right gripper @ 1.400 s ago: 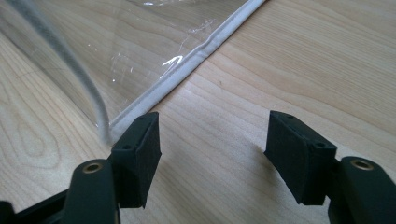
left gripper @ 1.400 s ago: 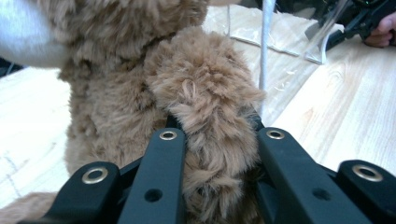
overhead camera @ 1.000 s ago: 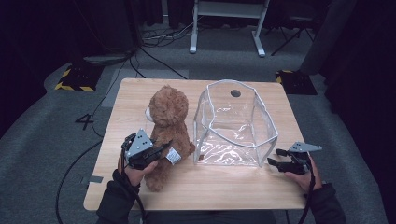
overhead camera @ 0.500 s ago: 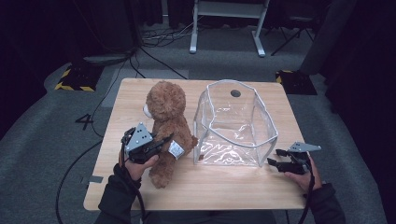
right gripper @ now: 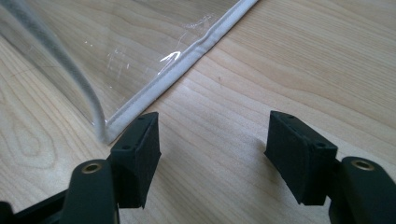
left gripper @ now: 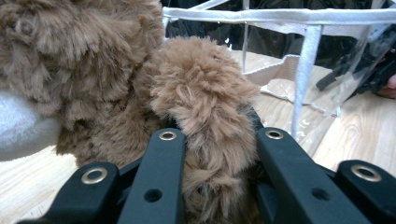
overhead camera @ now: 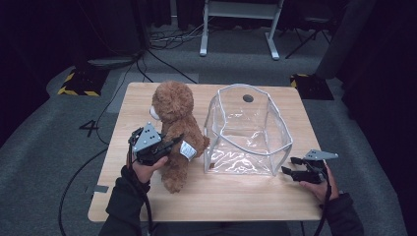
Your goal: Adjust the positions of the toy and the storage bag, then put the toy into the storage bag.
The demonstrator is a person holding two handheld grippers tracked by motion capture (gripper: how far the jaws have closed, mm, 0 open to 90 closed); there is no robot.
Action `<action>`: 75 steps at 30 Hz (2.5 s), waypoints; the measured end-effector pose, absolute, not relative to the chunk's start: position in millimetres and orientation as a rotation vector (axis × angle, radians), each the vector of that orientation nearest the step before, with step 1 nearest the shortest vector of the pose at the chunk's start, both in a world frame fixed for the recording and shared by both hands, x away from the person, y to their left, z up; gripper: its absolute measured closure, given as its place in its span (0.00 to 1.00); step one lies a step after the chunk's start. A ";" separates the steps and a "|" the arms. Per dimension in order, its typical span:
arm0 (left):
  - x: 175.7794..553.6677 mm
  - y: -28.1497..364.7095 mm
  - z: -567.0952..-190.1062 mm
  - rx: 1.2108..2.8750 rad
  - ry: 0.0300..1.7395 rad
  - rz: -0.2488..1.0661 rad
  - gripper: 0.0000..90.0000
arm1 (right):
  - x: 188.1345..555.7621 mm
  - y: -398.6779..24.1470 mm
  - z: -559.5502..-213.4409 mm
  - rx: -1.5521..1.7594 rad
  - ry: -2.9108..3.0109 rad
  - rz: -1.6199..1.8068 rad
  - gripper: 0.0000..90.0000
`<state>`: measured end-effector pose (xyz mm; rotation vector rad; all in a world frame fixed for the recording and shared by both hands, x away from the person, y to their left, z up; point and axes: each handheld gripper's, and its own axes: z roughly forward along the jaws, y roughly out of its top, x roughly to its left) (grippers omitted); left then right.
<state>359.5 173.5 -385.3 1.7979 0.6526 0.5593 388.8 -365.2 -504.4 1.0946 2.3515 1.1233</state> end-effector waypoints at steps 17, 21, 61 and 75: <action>381.8 177.6 -348.7 1.724 0.649 0.606 0.88 | 389.1 -365.6 -504.5 1.095 2.355 1.129 0.39; 385.8 176.0 -333.7 1.715 0.636 0.630 0.88 | 388.9 -365.8 -504.5 1.098 2.354 1.135 0.39; 392.2 126.6 -223.7 1.659 0.402 0.651 0.88 | 389.1 -365.5 -504.7 1.097 2.357 1.124 0.39; 394.0 87.1 -200.2 1.674 0.298 0.633 0.88 | 389.1 -365.7 -504.7 1.097 2.357 1.125 0.39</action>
